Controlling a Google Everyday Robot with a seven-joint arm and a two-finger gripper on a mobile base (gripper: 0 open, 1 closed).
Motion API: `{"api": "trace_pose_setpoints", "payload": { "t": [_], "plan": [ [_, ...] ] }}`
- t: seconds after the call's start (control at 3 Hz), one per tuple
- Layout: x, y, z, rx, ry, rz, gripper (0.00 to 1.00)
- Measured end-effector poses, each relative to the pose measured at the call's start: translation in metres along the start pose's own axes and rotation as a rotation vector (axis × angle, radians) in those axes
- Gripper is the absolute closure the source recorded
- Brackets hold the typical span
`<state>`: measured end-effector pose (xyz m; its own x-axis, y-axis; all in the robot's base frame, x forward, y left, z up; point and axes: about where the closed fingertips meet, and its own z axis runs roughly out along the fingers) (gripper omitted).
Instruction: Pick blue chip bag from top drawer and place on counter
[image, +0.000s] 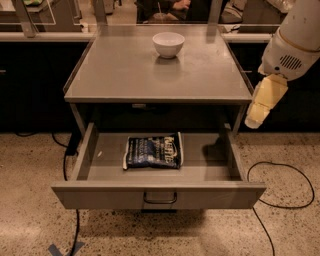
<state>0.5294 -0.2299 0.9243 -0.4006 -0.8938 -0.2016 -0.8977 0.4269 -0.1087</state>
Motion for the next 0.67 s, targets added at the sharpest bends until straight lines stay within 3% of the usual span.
{"api": "trace_pose_setpoints", "payload": {
  "t": [0.67],
  "plan": [
    [0.0027, 0.0087, 0.0127, -0.03, 0.01, -0.008, 0.0]
  ]
}}
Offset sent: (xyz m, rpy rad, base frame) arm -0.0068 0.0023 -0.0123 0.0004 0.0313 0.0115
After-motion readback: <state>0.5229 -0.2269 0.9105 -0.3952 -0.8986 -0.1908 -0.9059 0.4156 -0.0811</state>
